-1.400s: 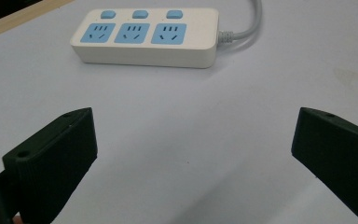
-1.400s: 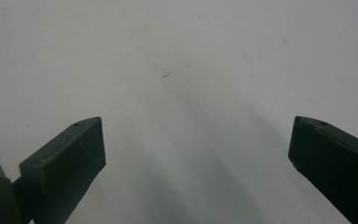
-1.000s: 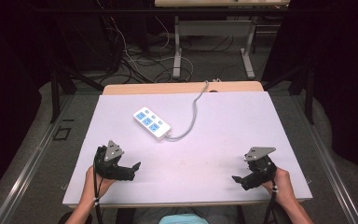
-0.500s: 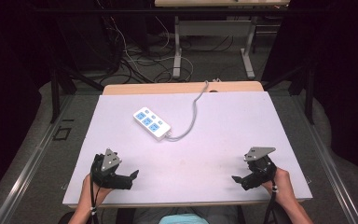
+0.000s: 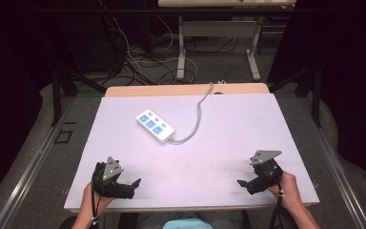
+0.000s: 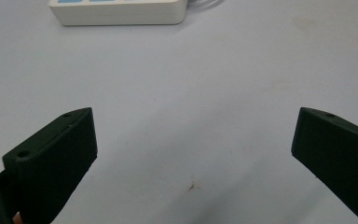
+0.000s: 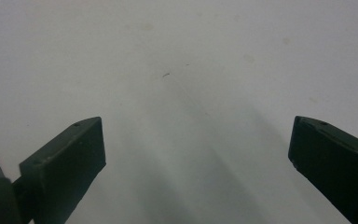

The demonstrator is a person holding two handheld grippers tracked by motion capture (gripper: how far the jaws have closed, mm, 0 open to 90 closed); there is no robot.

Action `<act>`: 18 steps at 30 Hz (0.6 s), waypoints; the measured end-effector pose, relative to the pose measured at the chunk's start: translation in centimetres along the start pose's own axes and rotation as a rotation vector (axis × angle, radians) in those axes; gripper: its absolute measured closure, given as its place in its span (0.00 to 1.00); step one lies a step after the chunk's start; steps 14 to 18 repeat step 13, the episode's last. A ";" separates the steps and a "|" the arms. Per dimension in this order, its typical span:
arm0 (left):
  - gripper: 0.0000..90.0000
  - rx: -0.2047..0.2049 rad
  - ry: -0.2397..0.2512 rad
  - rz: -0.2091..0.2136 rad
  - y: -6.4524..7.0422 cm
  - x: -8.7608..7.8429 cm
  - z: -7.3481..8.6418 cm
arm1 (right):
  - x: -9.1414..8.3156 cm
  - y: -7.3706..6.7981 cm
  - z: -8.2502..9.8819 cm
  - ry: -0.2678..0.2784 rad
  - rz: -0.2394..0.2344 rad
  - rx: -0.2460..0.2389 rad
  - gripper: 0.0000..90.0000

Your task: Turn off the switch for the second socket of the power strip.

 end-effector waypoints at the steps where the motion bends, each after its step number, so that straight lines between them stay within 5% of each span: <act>1: 0.00 0.002 -0.004 0.001 0.0 -0.1 0.0 | 0.0 0.0 0.0 0.000 0.000 0.000 0.04; 18: 0.00 0.008 0.006 0.004 -0.1 0.3 -0.1 | -0.1 -0.1 0.1 -0.016 -0.012 -0.012 0.04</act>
Point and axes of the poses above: each handheld gripper's, and its own axes: x roughly forward along the jaws, z roughly out of its underside, y roughly to its right, the point moved 8 cm from there along x, roughly forward along the jaws, and after that the axes turned 12 degrees about z, right-handed, at the moved point
